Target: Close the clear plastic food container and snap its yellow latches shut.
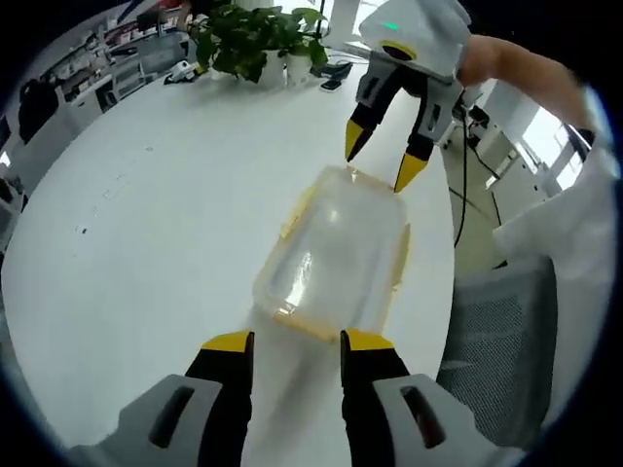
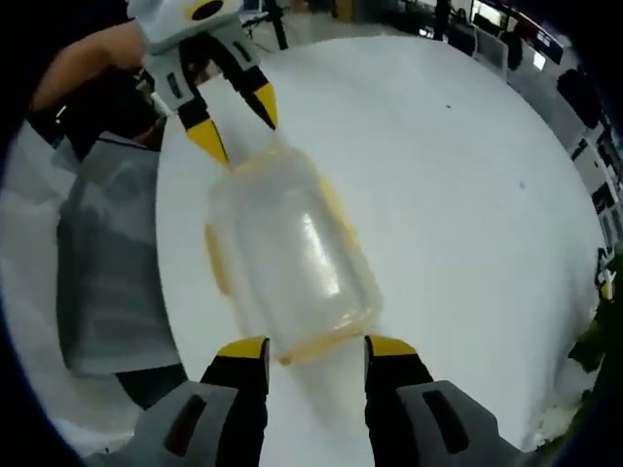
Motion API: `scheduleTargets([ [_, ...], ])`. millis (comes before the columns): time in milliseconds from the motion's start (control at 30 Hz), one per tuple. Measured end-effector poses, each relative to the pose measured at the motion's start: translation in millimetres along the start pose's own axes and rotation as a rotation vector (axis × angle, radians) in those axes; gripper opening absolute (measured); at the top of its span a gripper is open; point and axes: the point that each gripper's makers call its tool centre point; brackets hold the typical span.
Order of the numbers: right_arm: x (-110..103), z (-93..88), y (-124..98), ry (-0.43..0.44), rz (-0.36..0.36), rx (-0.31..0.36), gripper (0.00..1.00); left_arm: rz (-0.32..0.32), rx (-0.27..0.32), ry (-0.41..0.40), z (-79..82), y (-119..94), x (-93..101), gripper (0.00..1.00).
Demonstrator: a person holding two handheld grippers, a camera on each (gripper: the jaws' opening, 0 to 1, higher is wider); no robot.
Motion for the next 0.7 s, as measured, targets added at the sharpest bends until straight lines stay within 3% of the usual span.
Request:
scheduleTargets([
  [433,-3,8.7,-1,-0.078,0.005,0.036,0.34,-0.016,-0.021,0.168,13.0,4,7.2,0.32],
  [700,-5,15.4,-2,-0.096,0.016,0.07,0.31,-0.02,-0.01,0.195,18.2,8,8.4,0.31],
])
Point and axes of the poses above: the point that each gripper's makers call its tool centre point, and the gripper's own axes: y roughly forward along the fingers, x roughly to its right, z roughly out of its top, and after that the axes turned 12 degrees about -z, right-handed
